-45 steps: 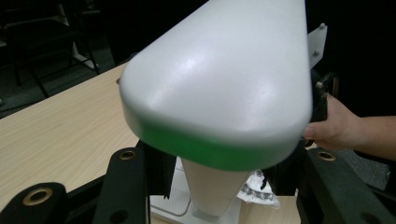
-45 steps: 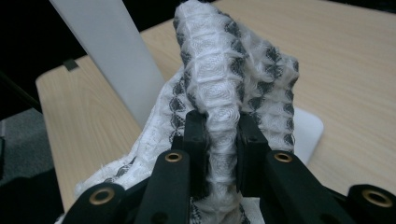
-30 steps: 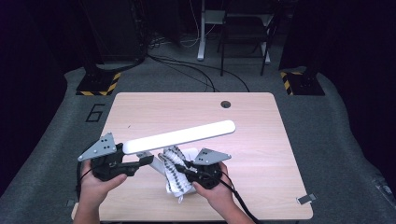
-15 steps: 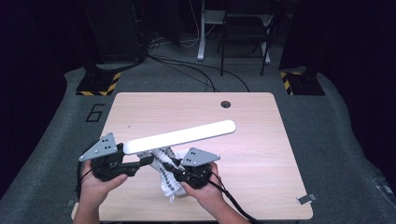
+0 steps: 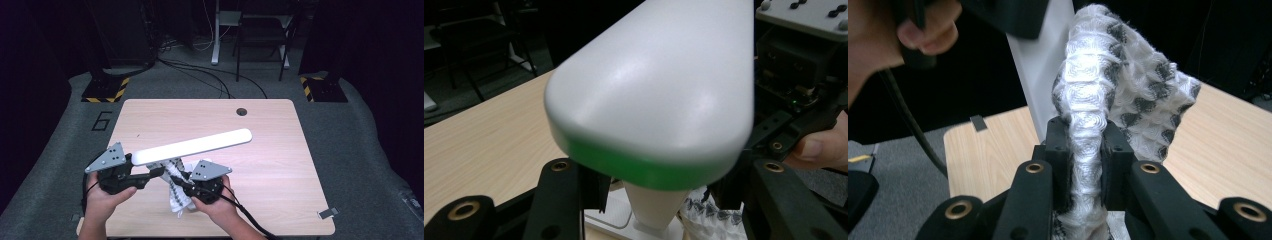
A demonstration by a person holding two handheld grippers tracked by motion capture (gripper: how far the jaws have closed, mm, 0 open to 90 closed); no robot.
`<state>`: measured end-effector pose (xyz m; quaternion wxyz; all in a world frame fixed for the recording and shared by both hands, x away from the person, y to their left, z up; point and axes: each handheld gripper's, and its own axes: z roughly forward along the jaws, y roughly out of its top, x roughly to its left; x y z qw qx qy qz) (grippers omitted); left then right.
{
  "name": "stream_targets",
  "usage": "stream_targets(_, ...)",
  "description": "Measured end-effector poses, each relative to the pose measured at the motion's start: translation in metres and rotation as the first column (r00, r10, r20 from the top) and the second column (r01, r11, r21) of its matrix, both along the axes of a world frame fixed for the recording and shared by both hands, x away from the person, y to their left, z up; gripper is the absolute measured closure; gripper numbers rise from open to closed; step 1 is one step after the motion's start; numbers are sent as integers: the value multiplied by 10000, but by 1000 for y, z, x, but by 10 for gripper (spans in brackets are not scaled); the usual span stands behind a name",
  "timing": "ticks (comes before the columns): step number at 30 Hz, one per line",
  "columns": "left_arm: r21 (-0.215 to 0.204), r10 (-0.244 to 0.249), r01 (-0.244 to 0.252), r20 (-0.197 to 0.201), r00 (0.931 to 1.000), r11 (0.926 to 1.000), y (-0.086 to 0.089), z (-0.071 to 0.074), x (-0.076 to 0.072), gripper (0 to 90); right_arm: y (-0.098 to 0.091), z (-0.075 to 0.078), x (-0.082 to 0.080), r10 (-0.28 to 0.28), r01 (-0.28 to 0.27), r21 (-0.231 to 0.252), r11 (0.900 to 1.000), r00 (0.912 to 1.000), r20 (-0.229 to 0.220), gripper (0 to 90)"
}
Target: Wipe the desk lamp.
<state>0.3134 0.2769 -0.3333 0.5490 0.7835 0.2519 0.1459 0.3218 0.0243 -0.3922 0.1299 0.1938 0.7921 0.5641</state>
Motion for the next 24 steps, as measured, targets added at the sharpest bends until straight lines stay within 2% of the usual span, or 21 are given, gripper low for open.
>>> stream_targets(1, -23, -1, 1, 8, 10000, 10000, 0, 0, 0, 526, -1, -2, 0, -40, 38, -111, 9999, 9998, -208, 782)
stream_targets(5, -4, 5, -5, 19, 10000, 10000, -1, 0, 0, 526, -3, -11, 2, -29, 22, -347, 9994, 9998, -210, 782)
stream_targets(9, -39, 1, -1, 6, 10000, 10000, -1, 0, 0, 526, -5, -22, 3, -165, 135, -563, 9983, 9984, -536, 782)
stream_targets(14, -38, 7, -7, 15, 10000, 10000, -1, 0, 0, 527, -10, -38, 7, -406, 319, -834, 9960, 9936, -1051, 782)
stream_targets(17, 4, 4, -4, -2, 10000, 10000, -1, 0, 0, 527, -12, -47, 9, -566, 454, -1045, 9935, 9927, -1068, 782)
stream_targets(24, -27, 4, -4, 29, 10000, 10000, -2, 0, 0, 526, -16, -66, 15, -787, 550, -1556, 9863, 9854, -1507, 782)
